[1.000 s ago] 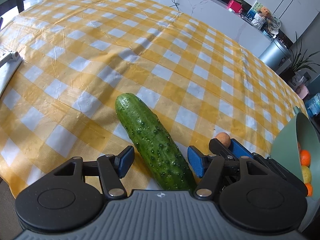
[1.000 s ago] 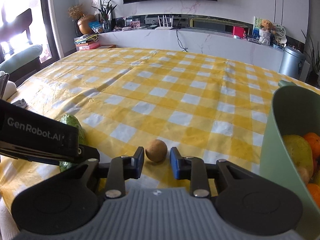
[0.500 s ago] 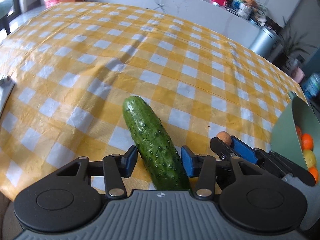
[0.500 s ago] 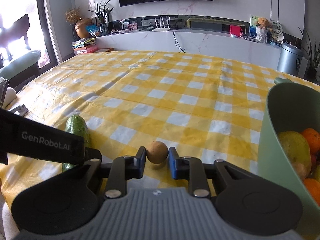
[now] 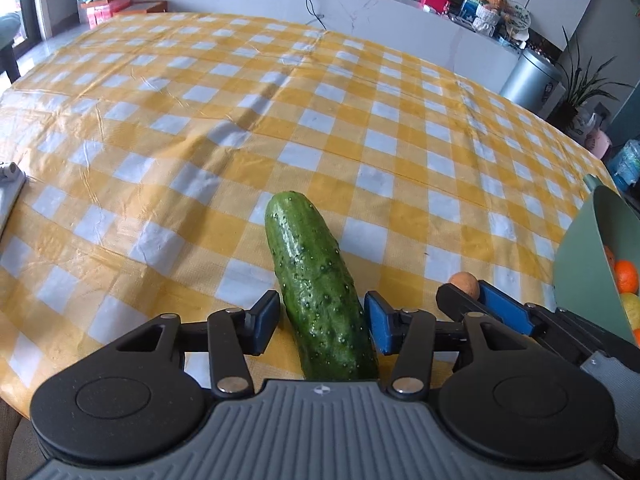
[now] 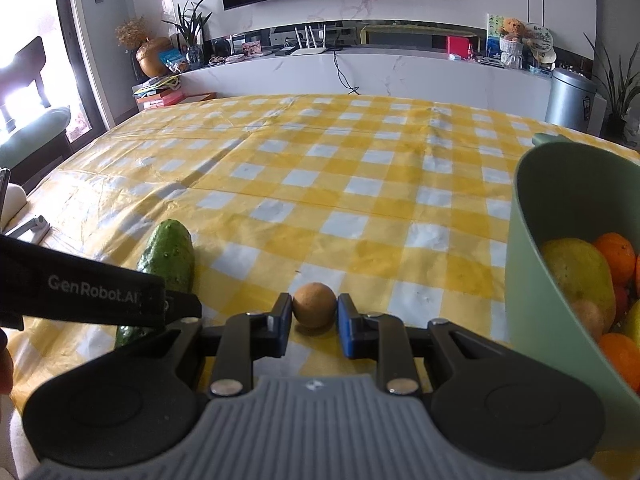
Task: Organize fruits
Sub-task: 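Close the left tool on the cucumber while the right tool grasps the last kiwi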
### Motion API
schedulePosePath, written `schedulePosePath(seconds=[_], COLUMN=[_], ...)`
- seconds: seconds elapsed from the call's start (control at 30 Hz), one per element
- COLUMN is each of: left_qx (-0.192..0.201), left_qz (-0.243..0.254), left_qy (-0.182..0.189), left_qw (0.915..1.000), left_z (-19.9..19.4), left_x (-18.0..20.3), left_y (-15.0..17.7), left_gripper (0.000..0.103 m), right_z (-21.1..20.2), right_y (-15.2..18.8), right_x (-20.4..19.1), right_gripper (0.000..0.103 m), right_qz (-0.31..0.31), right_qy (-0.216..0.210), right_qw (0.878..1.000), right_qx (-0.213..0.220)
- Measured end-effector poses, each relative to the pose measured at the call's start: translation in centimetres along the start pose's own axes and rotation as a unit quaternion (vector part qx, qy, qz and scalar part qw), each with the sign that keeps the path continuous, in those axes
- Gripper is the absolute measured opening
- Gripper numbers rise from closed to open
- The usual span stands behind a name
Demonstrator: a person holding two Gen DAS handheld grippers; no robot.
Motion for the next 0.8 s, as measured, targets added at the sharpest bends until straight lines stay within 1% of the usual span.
schedulePosePath(seconds=[0.1, 0.13, 0.17, 0.47, 0.6, 0.8], left_qx=[0.01, 0.012, 0.014, 0.018, 0.029, 0.043], left_qz=[0.003, 0.006, 0.008, 0.018, 0.028, 0.033], left_qy=[-0.007, -0.005, -0.004, -0.001, 0.007, 0.025], left_qw=[0.9999, 0.9999, 0.9999, 0.9997, 0.9991, 0.9982], left_z=[0.1, 0.0, 0.0, -0.3, -1.1, -2.7], left_x=[0.2, 0.3, 0.4, 0.6, 0.7, 0.6], left_y=[0.1, 0.1, 0.2, 0.2, 0.4, 0.7], left_gripper=[0.057, 0.052, 0.051, 0.048, 0.047, 0.044], right_z=[0.0, 0.0, 0.0, -0.2, -0.6, -2.1], right_y=[0.1, 0.1, 0.2, 0.2, 0.3, 0.5], right_x=[-0.1, -0.1, -0.3, -0.3, -0.1, 0.1], right_gripper=[0.021, 0.021, 0.021, 0.021, 0.021, 0.021], right_qz=[-0.005, -0.01, -0.015, -0.014, -0.003, 0.002], right_qy=[0.003, 0.005, 0.008, 0.008, 0.002, 0.003], right_qw=[1.0, 1.0, 1.0, 1.0, 1.0, 1.0], right_qx=[0.001, 0.002, 0.002, 0.002, 0.006, 0.025])
Point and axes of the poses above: each gripper's, at about its wrist camera, not at the fingertips, and z roughly the way its jaws point, x to its right, y to its underside, the point moved 1 cm from there along z, roughly the way its jaws point, and after that the axes turned 7 degrees about -x, right-handed, at the moved point
